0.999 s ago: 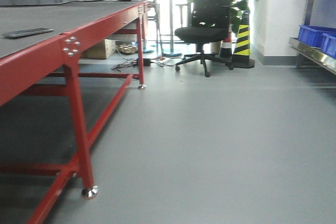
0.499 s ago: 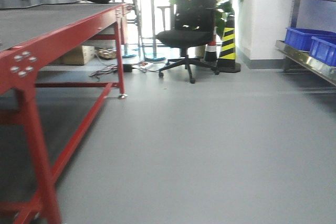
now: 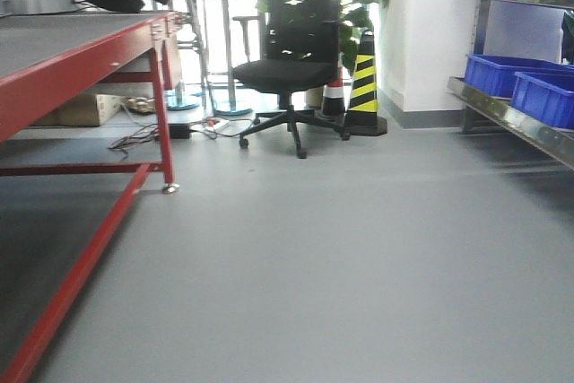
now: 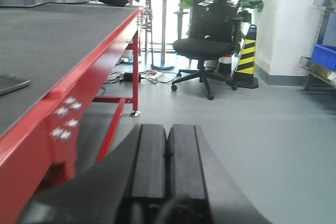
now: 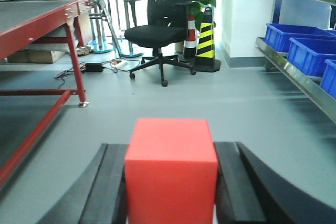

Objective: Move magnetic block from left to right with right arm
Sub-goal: 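Drive the base away from the table holding the cube in the right gripper, then drive the base across the room toward the black office chair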

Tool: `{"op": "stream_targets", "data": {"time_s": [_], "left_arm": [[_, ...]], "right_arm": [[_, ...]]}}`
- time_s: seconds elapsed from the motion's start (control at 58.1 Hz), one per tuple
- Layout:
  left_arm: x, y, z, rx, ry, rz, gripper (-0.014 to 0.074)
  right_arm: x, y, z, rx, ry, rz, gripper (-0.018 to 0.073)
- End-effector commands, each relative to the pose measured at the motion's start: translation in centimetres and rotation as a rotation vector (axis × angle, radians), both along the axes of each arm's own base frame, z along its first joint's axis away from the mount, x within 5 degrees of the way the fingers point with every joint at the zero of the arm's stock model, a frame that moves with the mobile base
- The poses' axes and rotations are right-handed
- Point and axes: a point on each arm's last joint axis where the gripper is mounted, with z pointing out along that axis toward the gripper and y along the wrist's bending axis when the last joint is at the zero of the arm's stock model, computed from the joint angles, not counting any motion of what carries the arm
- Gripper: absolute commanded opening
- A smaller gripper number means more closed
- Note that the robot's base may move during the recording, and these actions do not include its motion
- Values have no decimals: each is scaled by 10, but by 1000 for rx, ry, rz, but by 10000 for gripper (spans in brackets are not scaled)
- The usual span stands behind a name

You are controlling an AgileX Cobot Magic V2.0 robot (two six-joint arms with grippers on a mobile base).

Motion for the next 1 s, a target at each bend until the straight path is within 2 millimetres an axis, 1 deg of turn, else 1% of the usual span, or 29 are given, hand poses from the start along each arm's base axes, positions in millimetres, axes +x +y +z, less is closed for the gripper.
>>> {"op": "stream_targets", "data": {"time_s": [0.0,0.982], "left_arm": [[-1,0,4,-11,-79,-6,-117],[-1,0,4,-11,-79,-6,-117]], "right_arm": [[-1,-1,16,6,-97,-15,380],[-1,-1,16,5,-97,-15,380]]}}
